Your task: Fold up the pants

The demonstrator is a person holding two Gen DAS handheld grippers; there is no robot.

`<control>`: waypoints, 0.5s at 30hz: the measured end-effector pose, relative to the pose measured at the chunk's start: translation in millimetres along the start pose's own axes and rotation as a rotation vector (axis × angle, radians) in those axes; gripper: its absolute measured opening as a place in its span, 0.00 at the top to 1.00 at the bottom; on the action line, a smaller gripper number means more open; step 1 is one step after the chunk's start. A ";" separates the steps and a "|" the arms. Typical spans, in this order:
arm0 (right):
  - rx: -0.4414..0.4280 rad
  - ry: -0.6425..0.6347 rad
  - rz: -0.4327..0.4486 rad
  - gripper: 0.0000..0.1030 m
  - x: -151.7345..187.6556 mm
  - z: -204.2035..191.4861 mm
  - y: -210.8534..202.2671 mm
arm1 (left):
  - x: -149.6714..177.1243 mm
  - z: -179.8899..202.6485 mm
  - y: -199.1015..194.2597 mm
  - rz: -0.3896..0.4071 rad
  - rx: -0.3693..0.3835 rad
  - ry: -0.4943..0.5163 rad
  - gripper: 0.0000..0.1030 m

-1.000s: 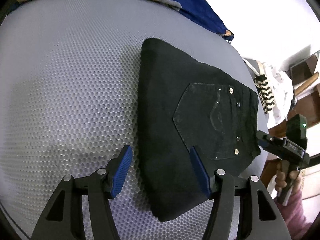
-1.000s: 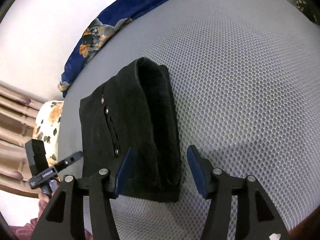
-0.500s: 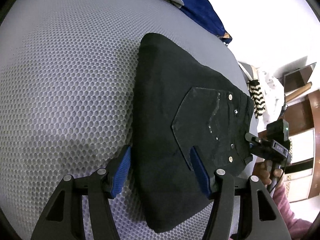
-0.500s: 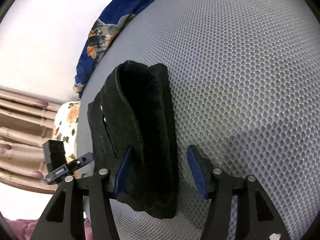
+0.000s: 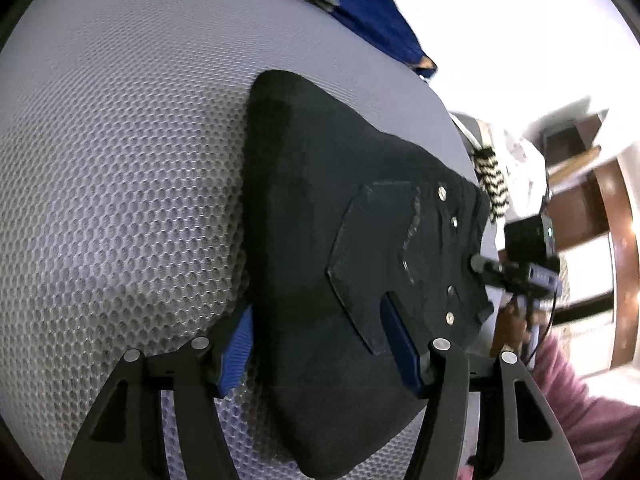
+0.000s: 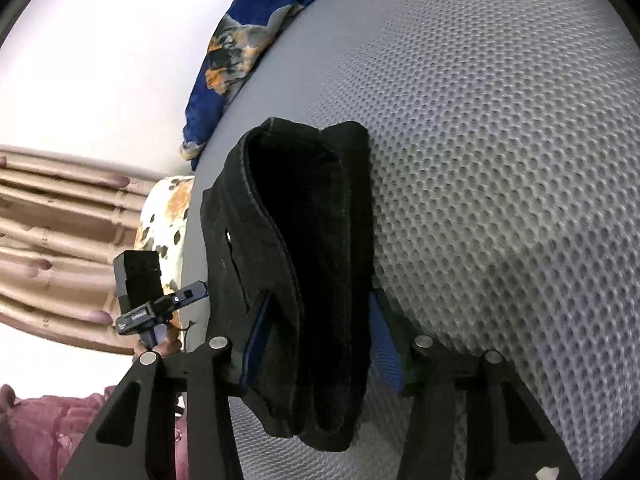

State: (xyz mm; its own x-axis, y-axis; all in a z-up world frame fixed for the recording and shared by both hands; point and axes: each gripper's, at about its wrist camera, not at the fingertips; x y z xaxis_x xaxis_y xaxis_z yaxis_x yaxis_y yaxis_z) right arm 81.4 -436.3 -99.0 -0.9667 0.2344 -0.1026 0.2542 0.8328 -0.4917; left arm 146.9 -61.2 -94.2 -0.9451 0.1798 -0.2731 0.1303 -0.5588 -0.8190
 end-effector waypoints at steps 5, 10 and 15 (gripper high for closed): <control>-0.053 -0.007 -0.065 0.56 -8.0 1.2 9.9 | 2.6 0.3 -0.4 -0.010 0.030 0.031 0.39; -0.086 -0.024 -0.111 0.56 -17.5 -2.8 24.9 | 0.0 -9.9 -0.2 -0.041 0.091 0.028 0.39; -0.081 -0.050 -0.112 0.58 -22.3 -10.3 42.7 | 2.9 -15.4 -0.7 -0.022 0.131 -0.003 0.39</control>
Point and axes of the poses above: each gripper's, at about its wrist camera, not at the fingertips, and y roughly the way its jaws point, z to its right, x to its underside, and after that the axes turned 8 degrees about -x, right-handed
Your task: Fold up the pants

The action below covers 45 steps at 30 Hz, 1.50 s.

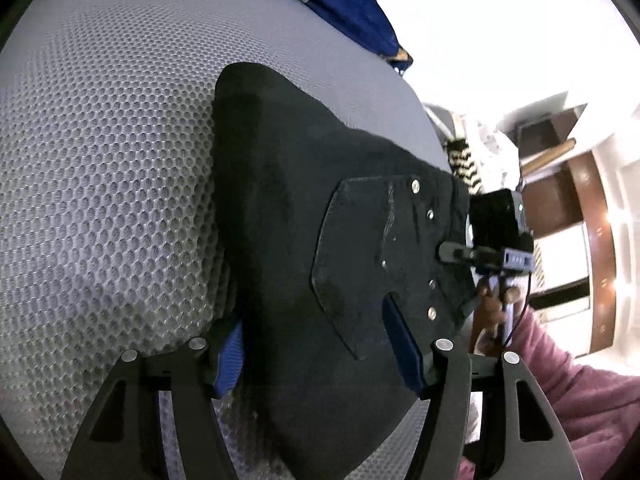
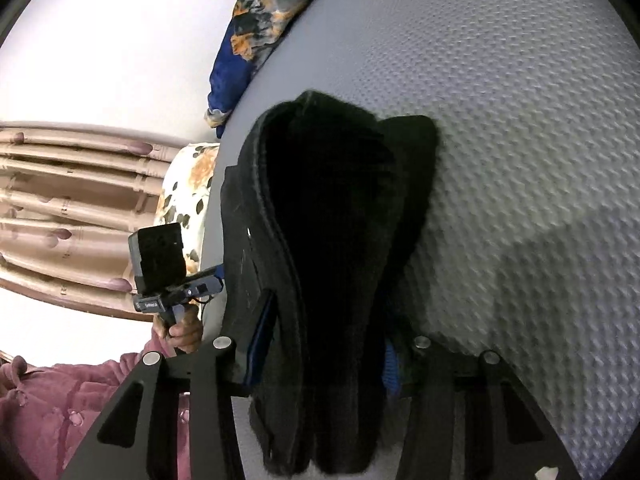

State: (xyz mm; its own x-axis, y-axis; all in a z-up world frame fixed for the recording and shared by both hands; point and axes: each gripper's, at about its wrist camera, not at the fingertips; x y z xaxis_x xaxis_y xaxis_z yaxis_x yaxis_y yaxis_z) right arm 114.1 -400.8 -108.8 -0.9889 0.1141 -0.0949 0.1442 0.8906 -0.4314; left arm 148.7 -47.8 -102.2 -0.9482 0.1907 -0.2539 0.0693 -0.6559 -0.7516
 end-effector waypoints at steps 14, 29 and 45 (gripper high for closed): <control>0.088 0.086 0.088 0.63 11.0 -2.3 -5.4 | 12.8 9.3 -9.4 0.039 -0.225 0.010 0.69; 0.253 0.033 0.167 0.71 18.9 -45.0 -3.0 | 16.0 55.2 -16.1 0.072 -0.469 0.161 0.82; 0.195 -0.023 0.191 0.74 -16.3 -87.5 31.0 | -11.9 45.1 -70.2 0.217 -0.491 0.149 0.83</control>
Point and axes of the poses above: each gripper's, at about its wrist camera, not at the fingertips, and y roughly the way its jaws point, z to its right, x to its underside, and after that the axes turned 8 degrees about -x, right-handed
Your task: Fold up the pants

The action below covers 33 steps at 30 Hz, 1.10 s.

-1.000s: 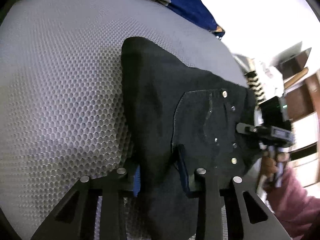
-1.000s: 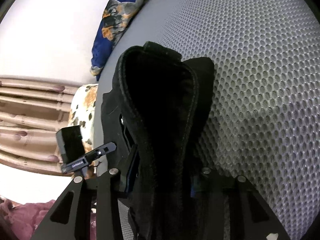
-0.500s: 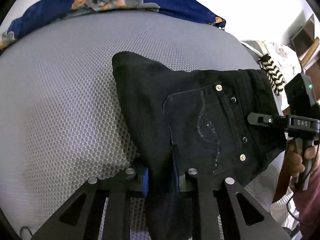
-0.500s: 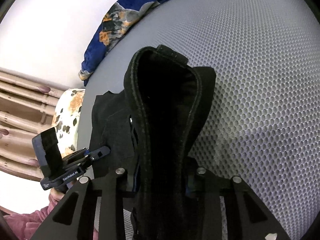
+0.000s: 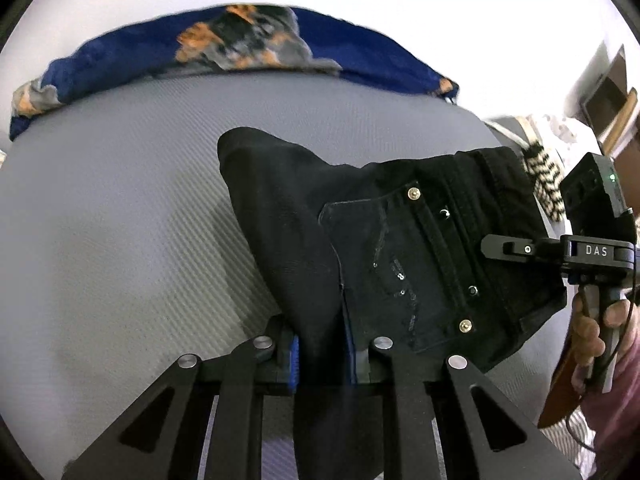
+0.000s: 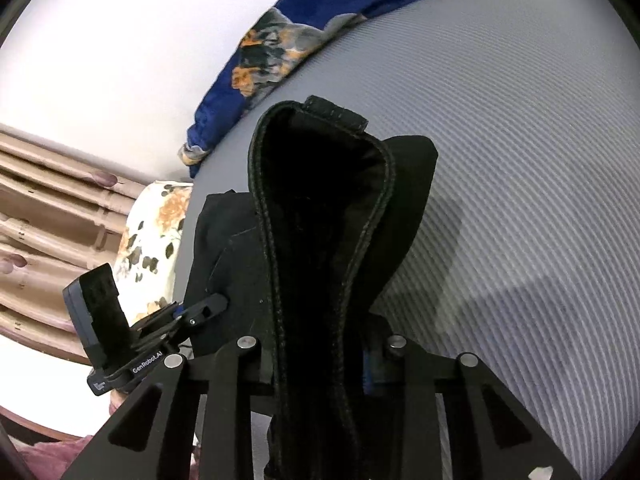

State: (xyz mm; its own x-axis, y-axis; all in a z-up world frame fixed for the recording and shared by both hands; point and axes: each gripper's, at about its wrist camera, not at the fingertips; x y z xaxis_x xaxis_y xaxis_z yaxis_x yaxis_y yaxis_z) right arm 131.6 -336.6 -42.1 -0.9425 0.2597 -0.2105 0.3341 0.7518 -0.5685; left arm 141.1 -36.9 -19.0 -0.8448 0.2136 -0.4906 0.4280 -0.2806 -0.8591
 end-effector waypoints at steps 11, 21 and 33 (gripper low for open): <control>-0.033 -0.076 -0.013 0.75 -99.3 -29.8 68.6 | -79.8 -62.8 18.4 0.072 -0.062 -0.063 0.83; 0.073 -0.086 -0.048 0.74 -134.9 -16.6 114.9 | -98.8 -94.7 72.7 0.030 -0.094 -0.076 0.83; 0.312 -0.204 -0.047 0.43 -110.2 -0.7 118.4 | -70.3 -120.1 96.3 0.012 -0.099 -0.187 0.49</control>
Point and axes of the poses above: each gripper's, at about its wrist camera, not at the fingertips, and y roughly the way its jaws point, z to its right, x to its underside, and after that the axes turned 8 degrees about -x, right-handed
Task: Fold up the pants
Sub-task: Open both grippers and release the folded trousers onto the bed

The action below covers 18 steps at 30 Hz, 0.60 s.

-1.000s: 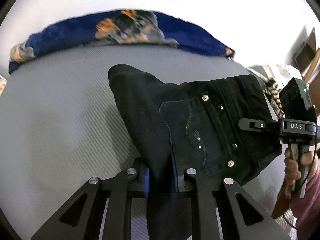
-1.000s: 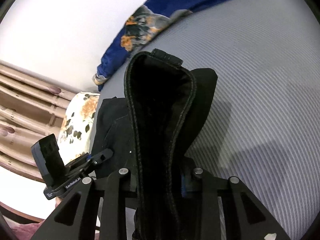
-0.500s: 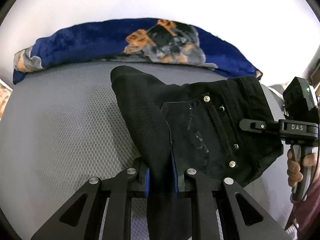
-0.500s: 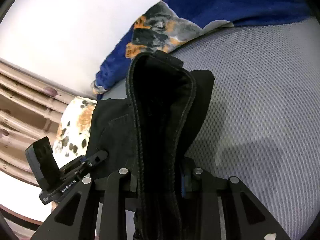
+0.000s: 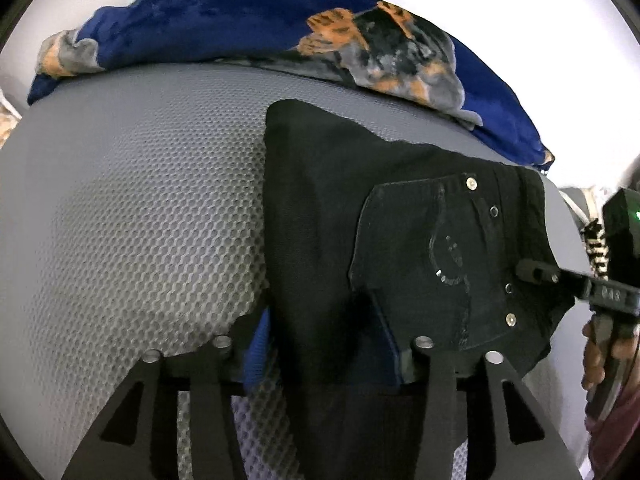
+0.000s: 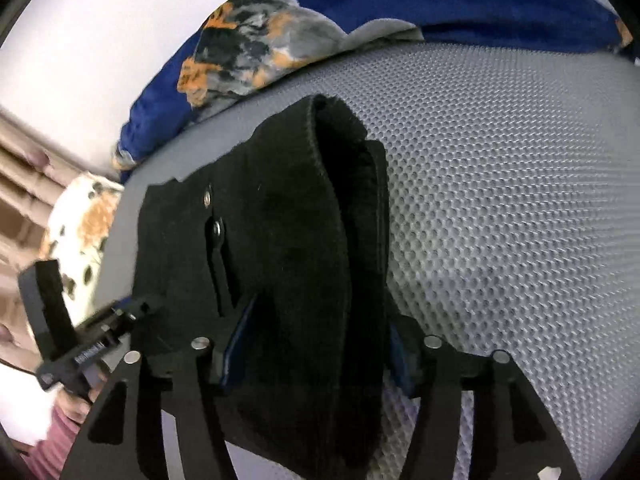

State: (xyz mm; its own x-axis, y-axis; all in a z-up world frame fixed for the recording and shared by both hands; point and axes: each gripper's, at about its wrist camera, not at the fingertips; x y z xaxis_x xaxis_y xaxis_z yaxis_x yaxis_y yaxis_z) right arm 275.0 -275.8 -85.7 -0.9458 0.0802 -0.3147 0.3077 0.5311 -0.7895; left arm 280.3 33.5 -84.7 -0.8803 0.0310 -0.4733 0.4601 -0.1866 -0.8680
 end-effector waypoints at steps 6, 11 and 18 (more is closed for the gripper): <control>0.049 -0.014 0.025 0.36 22.9 -1.5 -17.3 | 17.9 6.7 -22.6 0.010 -0.127 0.001 0.45; 0.094 -0.011 0.104 0.33 39.6 -15.0 -46.8 | 40.1 17.4 -56.7 0.058 -0.243 0.019 0.45; 0.154 -0.091 0.179 0.33 69.4 -54.0 -77.6 | 68.7 37.2 -102.1 0.123 -0.316 0.037 0.45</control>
State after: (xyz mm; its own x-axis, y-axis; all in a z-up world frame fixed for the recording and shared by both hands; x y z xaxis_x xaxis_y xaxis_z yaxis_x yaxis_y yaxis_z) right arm 179.9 -265.8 -17.8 -0.8635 0.0813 -0.4977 0.4885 0.3798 -0.7856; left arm 168.5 18.2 -23.0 -0.8138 0.0635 -0.5776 0.5808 0.1220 -0.8049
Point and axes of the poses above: each gripper's, at about its wrist camera, not at the fingertips, and y roughly the way its jaws point, z to its right, x to its underside, and after that the axes turned 8 degrees about -x, right-handed
